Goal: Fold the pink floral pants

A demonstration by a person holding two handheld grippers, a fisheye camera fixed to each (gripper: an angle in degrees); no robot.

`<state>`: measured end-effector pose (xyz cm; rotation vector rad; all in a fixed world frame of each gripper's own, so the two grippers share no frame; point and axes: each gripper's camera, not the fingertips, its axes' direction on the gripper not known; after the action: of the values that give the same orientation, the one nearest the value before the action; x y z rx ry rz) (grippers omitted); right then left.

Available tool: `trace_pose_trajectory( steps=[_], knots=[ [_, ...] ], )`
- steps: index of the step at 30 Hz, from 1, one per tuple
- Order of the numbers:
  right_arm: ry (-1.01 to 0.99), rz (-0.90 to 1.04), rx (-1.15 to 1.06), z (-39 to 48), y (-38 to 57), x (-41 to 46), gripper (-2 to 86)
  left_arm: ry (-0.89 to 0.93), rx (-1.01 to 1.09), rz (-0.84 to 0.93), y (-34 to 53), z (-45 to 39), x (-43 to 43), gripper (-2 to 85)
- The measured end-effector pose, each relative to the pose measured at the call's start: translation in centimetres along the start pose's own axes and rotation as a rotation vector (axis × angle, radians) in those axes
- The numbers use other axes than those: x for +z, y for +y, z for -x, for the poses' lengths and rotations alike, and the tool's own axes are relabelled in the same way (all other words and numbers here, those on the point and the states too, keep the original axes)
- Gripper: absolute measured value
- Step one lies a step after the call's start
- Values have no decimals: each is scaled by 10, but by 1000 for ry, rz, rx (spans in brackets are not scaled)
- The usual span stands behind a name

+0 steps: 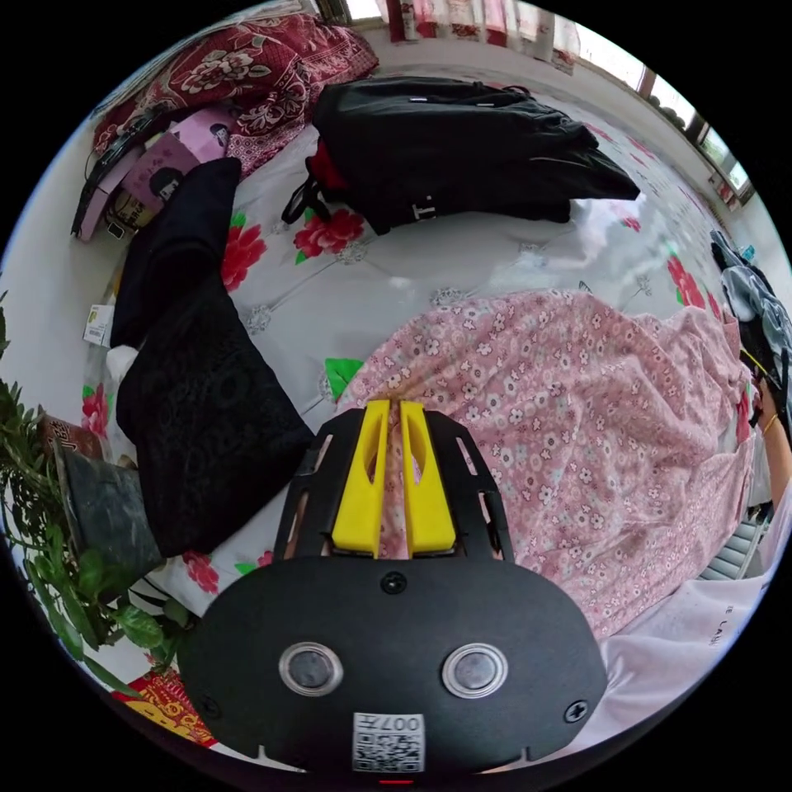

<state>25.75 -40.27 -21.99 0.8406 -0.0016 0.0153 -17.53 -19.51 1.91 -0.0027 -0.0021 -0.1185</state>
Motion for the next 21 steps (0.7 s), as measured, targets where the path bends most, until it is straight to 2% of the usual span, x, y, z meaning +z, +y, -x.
trace_pose_trajectory(
  steps=[5, 9, 13, 17, 21],
  knots=[
    [101, 13, 128, -77, -1, 0, 2, -32, 20, -51, -6, -8, 2, -5],
    [-36, -17, 305, -132, 0, -6, 10, 43, -129, -114, -31, -1, 9, -7],
    [-82, -122, 361, -142, 25, -44, 27, 15, -91, -98, -37, 0, 8, 2],
    [-150, -238, 356, -145, 105, -116, 50, 28, -105, -150, 2, 10, -17, 39],
    [-68, -208, 444, -162, 218, -175, 68, 72, -166, -206, 84, 32, -46, 46]
  ],
)
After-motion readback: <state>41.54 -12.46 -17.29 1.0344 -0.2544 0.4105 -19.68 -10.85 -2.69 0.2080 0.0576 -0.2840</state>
